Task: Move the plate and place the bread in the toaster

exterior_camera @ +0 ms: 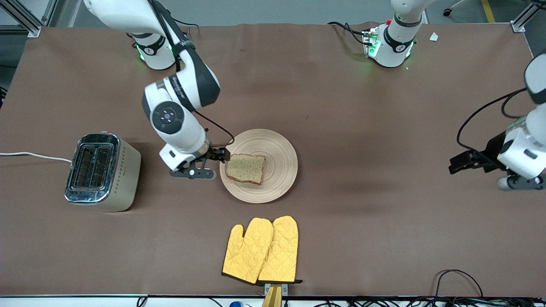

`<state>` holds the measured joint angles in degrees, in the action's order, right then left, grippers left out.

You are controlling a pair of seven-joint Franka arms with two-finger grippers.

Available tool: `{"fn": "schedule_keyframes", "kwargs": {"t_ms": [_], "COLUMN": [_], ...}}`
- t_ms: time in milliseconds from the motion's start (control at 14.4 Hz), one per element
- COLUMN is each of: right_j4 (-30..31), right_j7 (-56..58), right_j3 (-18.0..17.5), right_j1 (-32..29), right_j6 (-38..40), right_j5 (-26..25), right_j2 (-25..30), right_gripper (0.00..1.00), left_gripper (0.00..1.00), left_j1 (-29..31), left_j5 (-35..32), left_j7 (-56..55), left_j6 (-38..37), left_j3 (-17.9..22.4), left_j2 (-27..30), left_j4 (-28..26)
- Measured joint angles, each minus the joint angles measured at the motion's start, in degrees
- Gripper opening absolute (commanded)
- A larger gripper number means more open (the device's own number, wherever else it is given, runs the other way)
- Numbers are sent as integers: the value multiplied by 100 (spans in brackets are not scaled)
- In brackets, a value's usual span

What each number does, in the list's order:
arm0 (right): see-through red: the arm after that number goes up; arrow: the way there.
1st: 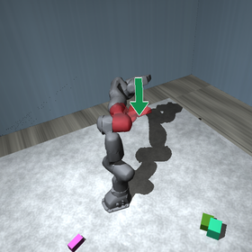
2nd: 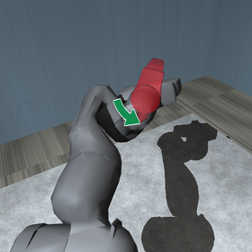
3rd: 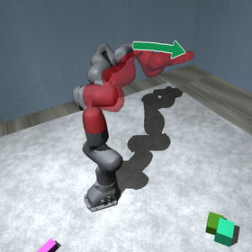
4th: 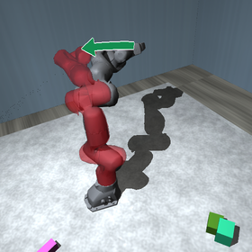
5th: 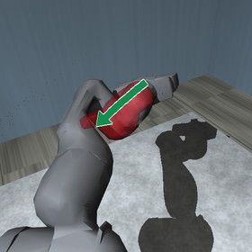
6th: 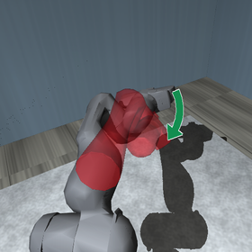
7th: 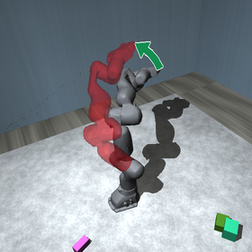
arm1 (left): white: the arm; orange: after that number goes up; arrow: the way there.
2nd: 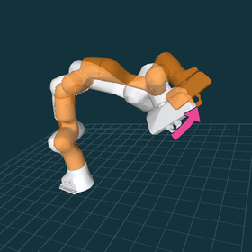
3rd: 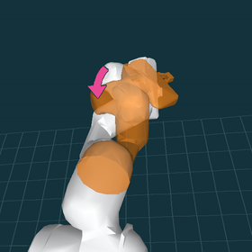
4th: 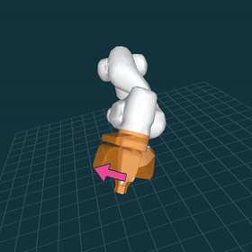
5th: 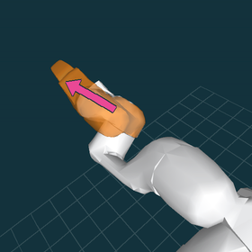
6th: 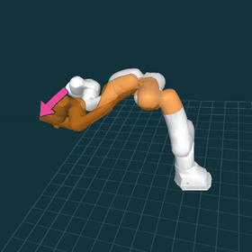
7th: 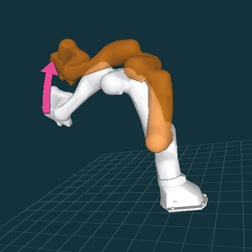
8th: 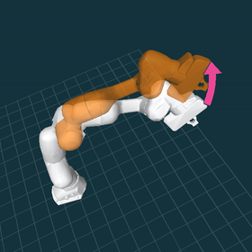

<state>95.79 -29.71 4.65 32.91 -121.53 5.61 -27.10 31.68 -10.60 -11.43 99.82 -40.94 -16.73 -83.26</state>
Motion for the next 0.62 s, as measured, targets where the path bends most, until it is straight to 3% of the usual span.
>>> {"fn": "schedule_keyframes", "kwargs": {"t_ms": [347,624], "right_j4": [193,301], "right_j7": [-159,-205], "right_j3": [1,7], "right_j1": [233,261], "right_j6": [-1075,-1271], "right_j5": [6,7], "right_j2": [-567,-694], "right_gripper": [71,65], "left_gripper": [100,100], "left_j1": [-7,-36], "left_j5": [-77,-107], "left_j7": [4,39], "left_j6": [-886,-1008], "left_j3": [-177,-351], "left_j2": [235,333], "left_j4": [358,425]}}
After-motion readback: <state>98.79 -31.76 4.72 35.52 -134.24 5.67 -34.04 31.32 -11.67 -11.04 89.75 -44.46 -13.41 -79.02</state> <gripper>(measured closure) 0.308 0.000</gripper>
